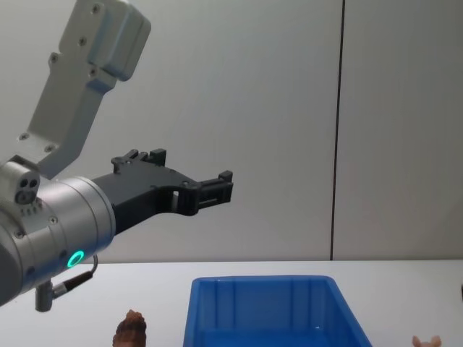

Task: Pick up the two dolls from the table and place them into the box.

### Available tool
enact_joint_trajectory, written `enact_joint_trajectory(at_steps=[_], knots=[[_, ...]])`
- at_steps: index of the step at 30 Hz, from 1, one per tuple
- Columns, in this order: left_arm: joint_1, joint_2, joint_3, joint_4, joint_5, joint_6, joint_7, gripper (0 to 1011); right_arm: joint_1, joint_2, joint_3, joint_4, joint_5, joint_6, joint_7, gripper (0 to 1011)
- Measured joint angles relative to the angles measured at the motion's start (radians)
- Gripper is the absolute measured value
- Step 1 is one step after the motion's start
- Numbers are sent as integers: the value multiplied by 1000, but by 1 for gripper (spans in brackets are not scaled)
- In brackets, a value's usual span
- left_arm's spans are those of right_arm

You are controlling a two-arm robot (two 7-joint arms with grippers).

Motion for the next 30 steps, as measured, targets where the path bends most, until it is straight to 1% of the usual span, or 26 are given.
enact_joint_trajectory(at_steps=[9,20,30], knots=[[0,0,0,0,0,0,0,1001,6,1,-9,46,-32,51,25,1001],[0,0,0,0,0,0,0,1001,22,-8,-19,98,-61,87,40,1001],[0,0,0,0,0,0,0,1001,35,-15,-24,132,-68,109,48,1001]])
